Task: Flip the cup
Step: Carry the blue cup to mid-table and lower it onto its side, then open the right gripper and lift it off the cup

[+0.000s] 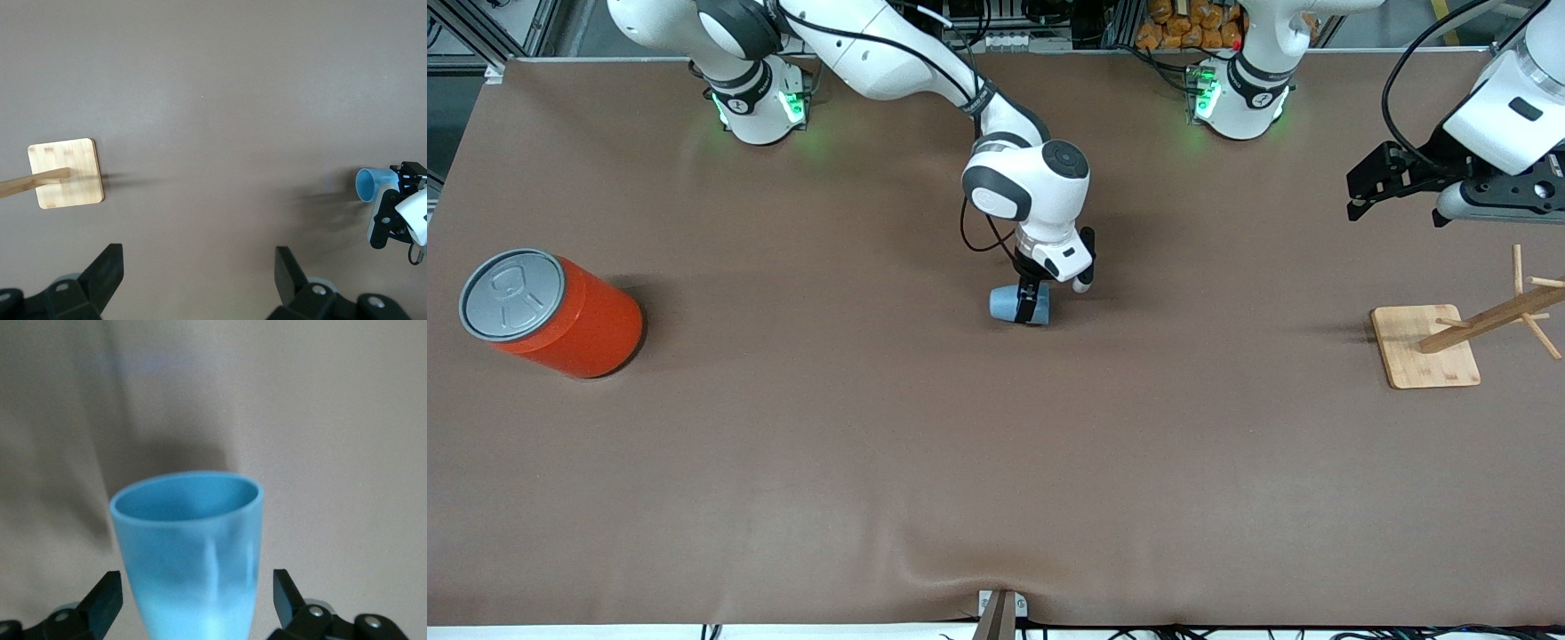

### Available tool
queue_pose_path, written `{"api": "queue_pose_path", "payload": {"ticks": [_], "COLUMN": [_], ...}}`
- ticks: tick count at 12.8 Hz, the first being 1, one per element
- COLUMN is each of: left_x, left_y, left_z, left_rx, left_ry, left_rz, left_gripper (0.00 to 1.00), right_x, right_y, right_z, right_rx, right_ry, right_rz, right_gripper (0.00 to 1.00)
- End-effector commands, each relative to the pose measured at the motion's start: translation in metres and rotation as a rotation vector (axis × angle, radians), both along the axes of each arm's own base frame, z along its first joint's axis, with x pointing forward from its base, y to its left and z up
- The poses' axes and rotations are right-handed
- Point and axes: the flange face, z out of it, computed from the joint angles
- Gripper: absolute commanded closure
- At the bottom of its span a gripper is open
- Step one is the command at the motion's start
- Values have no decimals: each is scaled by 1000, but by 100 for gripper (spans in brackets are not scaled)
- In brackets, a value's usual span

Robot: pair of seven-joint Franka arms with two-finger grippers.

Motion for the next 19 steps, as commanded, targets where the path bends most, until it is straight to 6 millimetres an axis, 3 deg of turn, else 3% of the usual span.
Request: {"api": "queue_pose_path", "payload": {"ticks": [1,6,9,12,15,17,19], "left_x": [4,7,7,4,3,1,0], "left_y": [-2,0,2,1,-1,0,0], "left_z": [1,1,2,6,7,11,12], "left_rx": [20,19,19,14,12,12,8], "left_ry": [-6,-17,-19,-27,-29,-35,-34], "left_rz": [-2,3,9,15,16,18,12], "left_gripper": [0,0,0,0,0,0,0], "right_x": [-2,1,0,8,39,72,109], "right_y": [1,-2,-4,-15,-47,-89,-156], "right_z": [0,22,66,131,184,214,262], "right_rx": [-15,-25,-18,51,129,152,153], "right_ry": [-23,-24,-1,29,48,74,69], "right_rz": [-3,-27,-72,-141,-230,-323,-445], "right_gripper": [0,0,0,0,0,0,0]}}
